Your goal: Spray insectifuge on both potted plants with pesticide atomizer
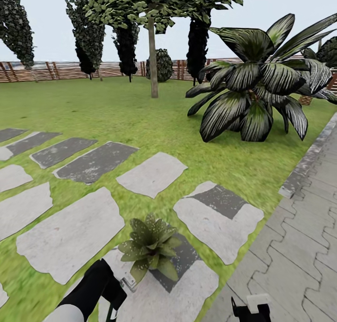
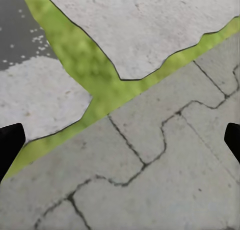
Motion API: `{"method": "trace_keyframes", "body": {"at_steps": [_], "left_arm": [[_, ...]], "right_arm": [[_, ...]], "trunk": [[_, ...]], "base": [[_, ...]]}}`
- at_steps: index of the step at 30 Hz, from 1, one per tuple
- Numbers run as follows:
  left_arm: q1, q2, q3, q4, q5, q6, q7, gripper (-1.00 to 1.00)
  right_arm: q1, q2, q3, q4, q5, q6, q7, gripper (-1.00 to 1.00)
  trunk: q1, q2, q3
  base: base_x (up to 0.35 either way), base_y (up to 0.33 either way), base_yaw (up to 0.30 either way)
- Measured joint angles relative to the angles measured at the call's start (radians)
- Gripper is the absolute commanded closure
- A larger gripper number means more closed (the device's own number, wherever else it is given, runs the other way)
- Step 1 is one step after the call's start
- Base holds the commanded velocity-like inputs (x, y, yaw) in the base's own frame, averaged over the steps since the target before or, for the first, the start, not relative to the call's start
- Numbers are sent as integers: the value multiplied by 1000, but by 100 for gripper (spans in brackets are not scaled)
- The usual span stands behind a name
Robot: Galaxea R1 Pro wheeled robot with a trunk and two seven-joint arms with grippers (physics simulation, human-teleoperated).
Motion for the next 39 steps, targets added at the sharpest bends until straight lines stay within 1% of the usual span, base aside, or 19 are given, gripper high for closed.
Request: {"method": "trace_keyframes", "body": {"at_steps": [4,6,7,8,11,12,15,17,20,24,29,31,33,35,39], "left_arm": [[0,5,-2,1,-6,2,1,100],[1,16,5,-2,-6,4,1,100],[1,26,8,-16,-4,4,2,100],[2,29,11,-28,1,6,2,100],[3,22,9,-44,6,6,12,100],[3,19,8,-45,8,6,29,100],[3,-8,6,-46,11,7,50,100],[3,-14,5,-46,9,6,52,100],[3,-12,2,-46,6,6,53,100],[6,-3,-3,-34,-5,7,51,100],[7,-8,-5,-31,-4,7,49,100],[8,-10,-14,-30,-3,6,49,100],[8,-11,-40,-29,-2,6,49,100],[8,-12,-58,-29,-3,6,49,100],[8,-10,-68,-23,-5,6,49,100]], "right_arm": [[0,0,0,0,0,0,0,-100],[0,-1,-1,0,0,0,0,-100],[0,-2,-2,0,0,0,0,-100],[0,-5,-2,0,0,0,0,-100],[0,-7,-2,0,0,0,0,-100],[0,-8,-2,0,0,0,0,-100],[0,-6,-1,0,0,0,1,-100],[0,-5,0,0,0,0,1,-100],[0,-3,0,0,0,0,2,-100],[0,-1,0,0,0,0,2,-100],[0,0,0,0,0,0,1,-100],[0,0,0,0,0,0,1,-100],[0,0,-1,0,0,0,1,-100],[0,0,-1,0,0,0,1,-100],[0,0,-1,0,0,-1,1,-100]], "trunk": [[0,0,2],[0,0,2],[0,0,2],[0,0,2],[0,0,2],[0,0,2],[0,0,2],[0,0,2],[0,0,2],[0,0,2],[0,0,2],[0,0,2],[0,0,2],[0,0,2],[0,0,2]], "base": [[0,0,0],[0,0,0],[0,0,0],[0,0,0],[0,0,0],[0,0,0],[0,0,0],[0,0,0],[0,0,30],[0,0,221],[0,0,271],[0,0,178],[0,0,38],[0,-35,11],[0,-239,1]]}}
